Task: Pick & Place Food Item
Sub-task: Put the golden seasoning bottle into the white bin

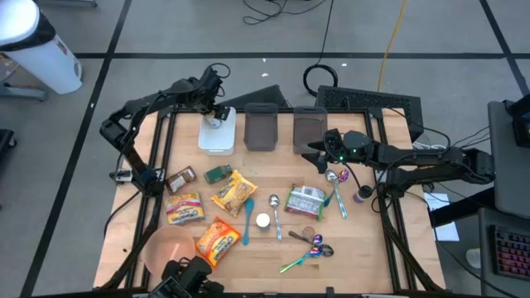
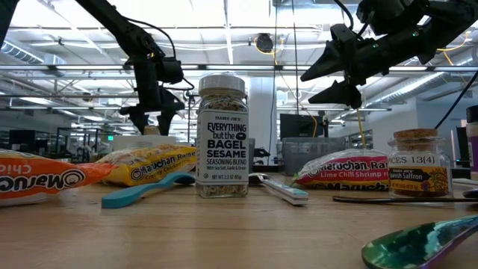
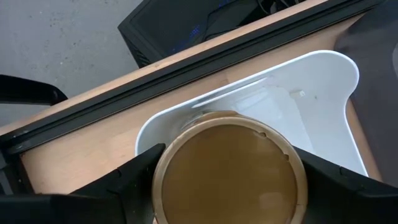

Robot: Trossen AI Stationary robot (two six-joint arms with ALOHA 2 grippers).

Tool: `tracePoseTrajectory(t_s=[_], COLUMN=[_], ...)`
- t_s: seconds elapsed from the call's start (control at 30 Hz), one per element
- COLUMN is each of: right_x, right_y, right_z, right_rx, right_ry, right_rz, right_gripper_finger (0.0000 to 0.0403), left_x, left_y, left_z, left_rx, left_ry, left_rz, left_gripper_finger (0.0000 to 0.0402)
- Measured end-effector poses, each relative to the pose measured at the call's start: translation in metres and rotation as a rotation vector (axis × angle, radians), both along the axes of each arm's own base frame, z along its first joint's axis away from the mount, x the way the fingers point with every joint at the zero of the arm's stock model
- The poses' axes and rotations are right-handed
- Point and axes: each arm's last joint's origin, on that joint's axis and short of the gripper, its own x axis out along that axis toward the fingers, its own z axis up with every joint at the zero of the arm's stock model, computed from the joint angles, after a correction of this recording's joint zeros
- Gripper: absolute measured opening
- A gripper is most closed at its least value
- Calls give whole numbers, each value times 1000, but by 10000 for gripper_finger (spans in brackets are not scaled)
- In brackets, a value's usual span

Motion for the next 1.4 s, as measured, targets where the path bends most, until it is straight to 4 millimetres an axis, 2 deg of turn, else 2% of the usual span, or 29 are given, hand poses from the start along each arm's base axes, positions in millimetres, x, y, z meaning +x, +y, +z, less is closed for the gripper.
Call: tracePoseTrajectory(t_s=[0.2, 0.47, 0.8, 0.97, 1.23, 1.4], right_x=[0, 0, 0, 0, 0, 0], right_y=[0, 0, 0, 0, 0, 0], right_z=[0, 0, 0, 0, 0, 0], right_rx=[0, 0, 1, 0, -1, -3], right_ry=[-1, 0, 0, -1, 0, 1], right_rz=[0, 0, 0, 0, 1, 1], right_gripper_finger=[313, 313, 313, 313, 313, 313], left_x=[0, 0, 1, 1, 4, 6], left_y=[0, 0, -1, -1, 2, 4], left_z=[0, 0, 0, 1, 21, 43], left_rx=[1, 4, 1, -21, -9, 17], left_ry=[2, 2, 0, -18, -23, -26], left_rz=[-1, -2, -6, -16, -25, -56], left_gripper_finger=[287, 318, 305, 311, 305, 293])
